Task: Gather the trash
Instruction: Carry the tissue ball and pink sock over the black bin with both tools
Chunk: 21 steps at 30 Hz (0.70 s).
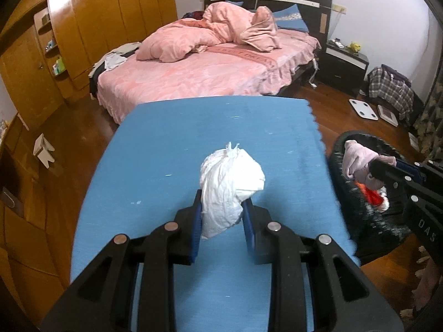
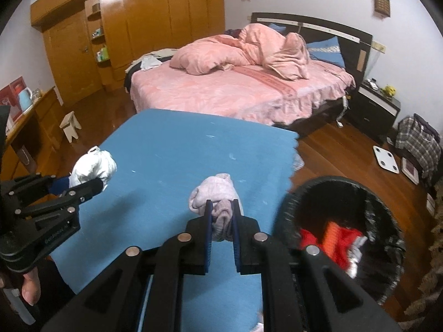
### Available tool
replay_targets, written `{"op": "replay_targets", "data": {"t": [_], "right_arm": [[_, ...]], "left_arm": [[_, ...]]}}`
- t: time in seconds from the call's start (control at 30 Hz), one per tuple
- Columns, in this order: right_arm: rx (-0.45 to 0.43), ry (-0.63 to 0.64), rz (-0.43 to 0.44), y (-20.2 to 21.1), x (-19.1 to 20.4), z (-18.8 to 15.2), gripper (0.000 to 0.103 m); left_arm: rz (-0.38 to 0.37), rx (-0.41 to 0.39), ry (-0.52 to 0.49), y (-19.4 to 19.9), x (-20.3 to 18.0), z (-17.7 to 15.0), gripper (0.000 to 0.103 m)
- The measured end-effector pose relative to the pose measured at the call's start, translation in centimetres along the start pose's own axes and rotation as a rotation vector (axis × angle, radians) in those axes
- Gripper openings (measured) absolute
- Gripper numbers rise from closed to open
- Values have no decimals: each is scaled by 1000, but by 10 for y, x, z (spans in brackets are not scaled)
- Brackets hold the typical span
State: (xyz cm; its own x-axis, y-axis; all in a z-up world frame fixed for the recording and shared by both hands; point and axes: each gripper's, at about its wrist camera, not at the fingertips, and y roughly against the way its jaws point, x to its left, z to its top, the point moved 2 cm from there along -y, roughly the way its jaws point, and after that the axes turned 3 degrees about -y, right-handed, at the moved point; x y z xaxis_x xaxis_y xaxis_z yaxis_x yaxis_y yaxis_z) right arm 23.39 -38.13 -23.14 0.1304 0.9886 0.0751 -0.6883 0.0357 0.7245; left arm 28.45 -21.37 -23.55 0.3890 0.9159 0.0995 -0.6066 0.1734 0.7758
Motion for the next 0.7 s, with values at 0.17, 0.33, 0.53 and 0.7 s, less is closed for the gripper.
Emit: {"op": "replay_targets", "data": {"t": [0.17,0.33,0.53,0.7], "right_arm": [[11,-18,-40,20,-41,-6,13],[27,-52,-63,36,-80,-11,13],[49,-115,-78,42,-126,-18,13],[84,-161,-100,37,-168,-25,13]], "left_arm": [[-33,-2,-25,6,-46,7,25],[-60,5,-54,9,-89,8,25],[-98,0,-87,10,-139,14,25],[-123,6,-97,1,-175,21,25]]}}
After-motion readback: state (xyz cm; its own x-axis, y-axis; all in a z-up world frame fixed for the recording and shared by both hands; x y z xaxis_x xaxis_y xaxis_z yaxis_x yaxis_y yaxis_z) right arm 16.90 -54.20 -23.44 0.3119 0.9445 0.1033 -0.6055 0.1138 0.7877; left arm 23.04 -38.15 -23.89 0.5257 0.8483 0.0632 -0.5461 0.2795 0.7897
